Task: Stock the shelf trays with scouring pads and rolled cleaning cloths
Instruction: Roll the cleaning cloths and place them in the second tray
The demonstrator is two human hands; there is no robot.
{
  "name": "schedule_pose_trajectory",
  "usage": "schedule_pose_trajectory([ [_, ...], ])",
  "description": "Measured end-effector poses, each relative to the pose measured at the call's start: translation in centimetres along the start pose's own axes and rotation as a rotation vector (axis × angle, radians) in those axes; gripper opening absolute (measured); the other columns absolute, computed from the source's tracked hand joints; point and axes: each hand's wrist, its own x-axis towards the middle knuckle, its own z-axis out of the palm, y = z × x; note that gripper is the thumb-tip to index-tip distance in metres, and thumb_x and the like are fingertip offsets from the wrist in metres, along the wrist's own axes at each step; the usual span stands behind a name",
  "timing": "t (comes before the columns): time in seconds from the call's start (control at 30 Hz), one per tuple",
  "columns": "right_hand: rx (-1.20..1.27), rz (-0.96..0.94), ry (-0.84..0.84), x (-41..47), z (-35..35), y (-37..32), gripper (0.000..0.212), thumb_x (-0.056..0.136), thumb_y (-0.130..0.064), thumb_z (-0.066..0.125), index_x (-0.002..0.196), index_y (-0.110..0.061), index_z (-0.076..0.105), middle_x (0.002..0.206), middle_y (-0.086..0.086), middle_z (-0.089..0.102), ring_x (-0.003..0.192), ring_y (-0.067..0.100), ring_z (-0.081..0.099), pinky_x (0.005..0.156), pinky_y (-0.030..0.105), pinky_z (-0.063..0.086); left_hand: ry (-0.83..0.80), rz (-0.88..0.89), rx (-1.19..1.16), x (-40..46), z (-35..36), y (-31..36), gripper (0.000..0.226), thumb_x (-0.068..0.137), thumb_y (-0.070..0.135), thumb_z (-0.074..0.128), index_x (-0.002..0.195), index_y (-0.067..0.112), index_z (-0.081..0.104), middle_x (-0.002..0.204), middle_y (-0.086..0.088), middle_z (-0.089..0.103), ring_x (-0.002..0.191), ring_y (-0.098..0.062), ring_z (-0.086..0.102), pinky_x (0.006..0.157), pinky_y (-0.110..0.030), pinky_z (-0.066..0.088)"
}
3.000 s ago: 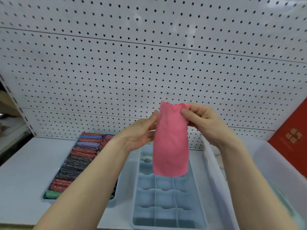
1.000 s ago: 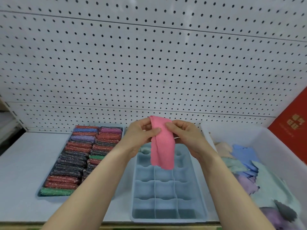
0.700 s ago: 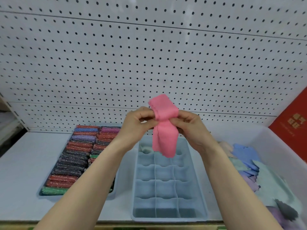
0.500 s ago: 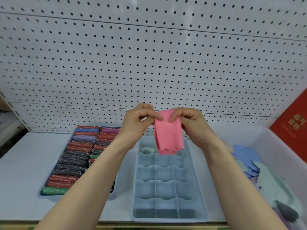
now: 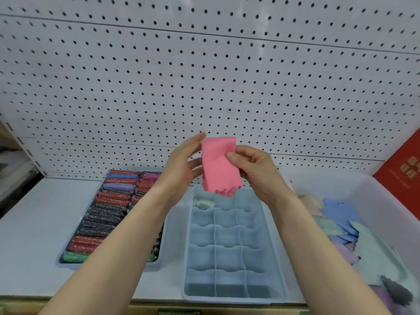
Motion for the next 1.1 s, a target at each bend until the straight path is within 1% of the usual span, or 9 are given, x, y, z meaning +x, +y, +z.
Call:
schedule_pose_trajectory([
  [0.07, -0.001, -0.026, 0.051, 0.1, 0.5, -0.2, 0.013, 0.087, -0.006, 0.068, 0.098, -0.011, 0.072, 0.082, 0.001, 0.074, 0.074, 0.011, 0.067, 0.068, 0.024, 0.055, -0.065, -0.095, 0.123, -0.3, -0.3, -0.8, 0.023, 0.098, 0.032, 0.052, 0.108, 0.016, 0.067, 0.095, 0.003, 0.073, 0.084, -0.016, 0.069, 0.068, -0.028, 0.055],
  [0.23, -0.093, 0.058, -0.041, -0.3, 0.6, 0.1, 0.026, 0.093, -0.022, 0.064, 0.119, -0.021, 0.063, 0.090, 0.009, 0.074, 0.078, 0.020, 0.069, 0.072, 0.033, 0.057, 0.008, -0.114, 0.108, -0.7, -0.8, -2.2, 0.019, 0.087, 0.008, 0.068, 0.106, 0.006, 0.067, 0.101, -0.013, 0.072, 0.084, -0.023, 0.071, 0.066, -0.030, 0.057],
  [0.37, -0.087, 0.074, -0.125, -0.9, 0.4, 1.4, 0.038, 0.096, -0.006, 0.058, 0.131, -0.017, 0.051, 0.083, 0.014, 0.068, 0.075, 0.024, 0.064, 0.077, 0.039, 0.056, 0.098, -0.116, 0.057, -0.5, -1.3, -2.3, 0.022, 0.087, 0.004, 0.067, 0.109, 0.006, 0.065, 0.107, -0.019, 0.069, 0.084, -0.025, 0.069, 0.071, -0.035, 0.059],
  [0.5, -0.107, -0.031, -0.248, -1.5, -0.1, 1.3, 0.045, 0.092, 0.016, 0.048, 0.125, -0.014, 0.050, 0.102, 0.013, 0.069, 0.085, 0.025, 0.065, 0.083, 0.032, 0.052, 0.115, -0.200, -0.043, -0.4, -1.8, -2.1, 0.024, 0.092, 0.006, 0.061, 0.115, 0.002, 0.061, 0.104, -0.018, 0.071, 0.082, -0.025, 0.070, 0.077, -0.036, 0.059],
  [0.63, -0.304, -0.174, -0.196, -1.4, 0.3, 1.6, 0.038, 0.078, 0.008, 0.073, 0.108, -0.014, 0.064, 0.103, 0.004, 0.067, 0.094, 0.020, 0.061, 0.089, 0.043, 0.054, 0.093, -0.257, -0.126, -0.3, -1.8, -2.1, 0.024, 0.094, 0.005, 0.057, 0.117, -0.003, 0.058, 0.093, -0.013, 0.072, 0.071, -0.018, 0.071, 0.067, -0.028, 0.060],
  [0.73, -0.287, -0.207, -0.071, -1.3, 0.5, 1.7, 0.014, 0.080, -0.001, 0.076, 0.090, -0.011, 0.073, 0.094, 0.009, 0.064, 0.084, 0.018, 0.058, 0.080, 0.035, 0.054, 0.036, -0.217, -0.110, -0.7, -1.7, -2.2, 0.029, 0.093, 0.001, 0.057, 0.122, 0.002, 0.056, 0.097, -0.015, 0.072, 0.071, -0.021, 0.071, 0.065, -0.028, 0.059],
  [0.8, -0.327, -0.189, -0.030, -1.2, 0.6, 1.6, 0.006, 0.084, -0.011, 0.074, 0.079, -0.014, 0.074, 0.089, 0.009, 0.061, 0.078, 0.013, 0.055, 0.072, 0.026, 0.048, -0.006, -0.156, -0.059, -0.9, -1.6, -2.2, 0.032, 0.091, -0.001, 0.059, 0.121, 0.011, 0.059, 0.097, -0.013, 0.074, 0.081, -0.024, 0.072, 0.074, -0.029, 0.059],
  [0.9, -0.300, -0.073, -0.016, -0.8, 0.6, 1.8, 0.018, 0.087, -0.018, 0.072, 0.075, -0.006, 0.068, 0.081, 0.006, 0.060, 0.068, 0.014, 0.051, 0.069, 0.030, 0.045, -0.044, -0.077, 0.003, -1.3, -1.3, -2.1, 0.035, 0.090, -0.005, 0.059, 0.116, 0.019, 0.063, 0.101, -0.015, 0.073, 0.095, -0.026, 0.071, 0.088, -0.035, 0.057],
  [1.1, -0.222, -0.005, 0.045, 0.0, 0.8, 1.8, 0.022, 0.085, -0.010, 0.071, 0.067, -0.005, 0.060, 0.071, 0.007, 0.062, 0.062, 0.015, 0.056, 0.072, 0.033, 0.049, -0.114, -0.085, -0.068, -1.5, -0.9, -2.0, 0.027, 0.096, 0.007, 0.054, 0.122, 0.011, 0.062, 0.120, -0.014, 0.068, 0.116, -0.027, 0.063, 0.099, -0.039, 0.051],
])
